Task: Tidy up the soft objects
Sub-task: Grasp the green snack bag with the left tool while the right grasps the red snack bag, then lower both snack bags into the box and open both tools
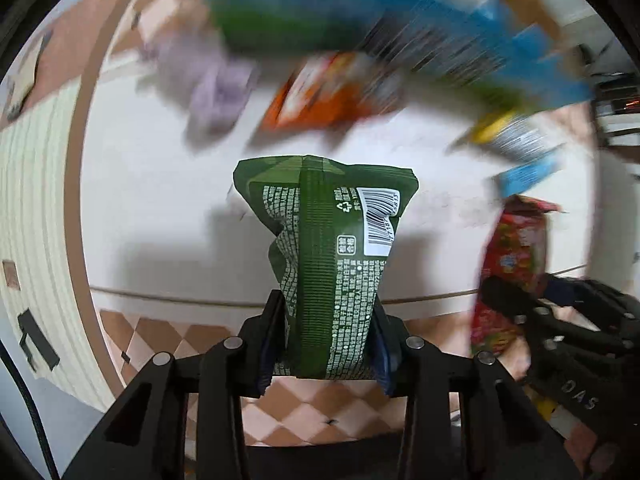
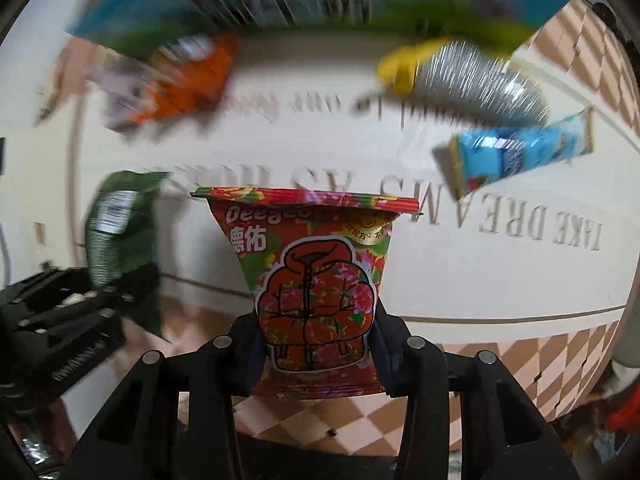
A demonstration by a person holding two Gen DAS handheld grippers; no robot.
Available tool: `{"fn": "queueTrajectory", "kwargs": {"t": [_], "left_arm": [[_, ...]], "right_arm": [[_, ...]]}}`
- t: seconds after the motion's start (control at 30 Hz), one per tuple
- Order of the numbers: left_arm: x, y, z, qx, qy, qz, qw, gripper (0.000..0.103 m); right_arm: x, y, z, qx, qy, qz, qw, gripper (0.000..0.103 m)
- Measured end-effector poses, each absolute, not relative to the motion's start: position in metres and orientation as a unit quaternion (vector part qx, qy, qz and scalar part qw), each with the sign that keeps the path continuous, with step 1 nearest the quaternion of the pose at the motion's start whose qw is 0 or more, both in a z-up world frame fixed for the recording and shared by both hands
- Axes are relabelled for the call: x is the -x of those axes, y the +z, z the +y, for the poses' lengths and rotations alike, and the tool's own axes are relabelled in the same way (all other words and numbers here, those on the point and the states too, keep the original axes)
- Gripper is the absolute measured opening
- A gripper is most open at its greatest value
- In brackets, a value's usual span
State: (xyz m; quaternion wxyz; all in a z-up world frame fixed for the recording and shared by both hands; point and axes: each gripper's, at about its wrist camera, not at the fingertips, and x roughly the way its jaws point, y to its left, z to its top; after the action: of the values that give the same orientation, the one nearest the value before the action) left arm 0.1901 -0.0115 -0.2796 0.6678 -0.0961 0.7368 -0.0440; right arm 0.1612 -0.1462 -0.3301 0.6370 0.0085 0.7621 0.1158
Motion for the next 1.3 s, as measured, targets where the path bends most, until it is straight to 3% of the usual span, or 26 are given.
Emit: {"fn": "queueTrajectory", "kwargs": {"t": [0.23,0.37,0.5,0.77,1.2,1.27,1.3], "left_arm": [[-0.298,-0.195,0.002,0.111,-0.067,0.689,0.713,0.036],[-0.375,-0.214,0.036,0.087,-0.041,0.686,0.721,0.036],[-0.448,-0.245,0.036,0.063,-0.026,0.708,0.703,0.036],[-0.508,-0.289,0.025,0.031,-0.003,0.740,0.672,0.036],[-0.519,-0.305,0.030,0.020,0.005,0.758,0.652,0.037],[-0.512,-0.301,0.033,0.031,0.002,0.760,0.649,0.041],[-0.509,-0.298,0.034,0.035,0.000,0.758,0.651,0.044]], "right_arm": [[-0.221,-0.225,-0.166,-0.049,0.152,0.698,0.698,0.046],[-0.287,-0.206,-0.169,-0.037,0.130,0.681,0.720,0.046],[-0.352,-0.232,-0.161,-0.036,0.109,0.697,0.708,0.046],[-0.411,-0.303,-0.141,-0.008,0.084,0.738,0.670,0.046],[-0.420,-0.363,-0.136,-0.005,0.083,0.783,0.617,0.047],[-0.419,-0.368,-0.136,-0.007,0.087,0.788,0.609,0.056],[-0.419,-0.366,-0.137,-0.008,0.087,0.788,0.610,0.072]]}}
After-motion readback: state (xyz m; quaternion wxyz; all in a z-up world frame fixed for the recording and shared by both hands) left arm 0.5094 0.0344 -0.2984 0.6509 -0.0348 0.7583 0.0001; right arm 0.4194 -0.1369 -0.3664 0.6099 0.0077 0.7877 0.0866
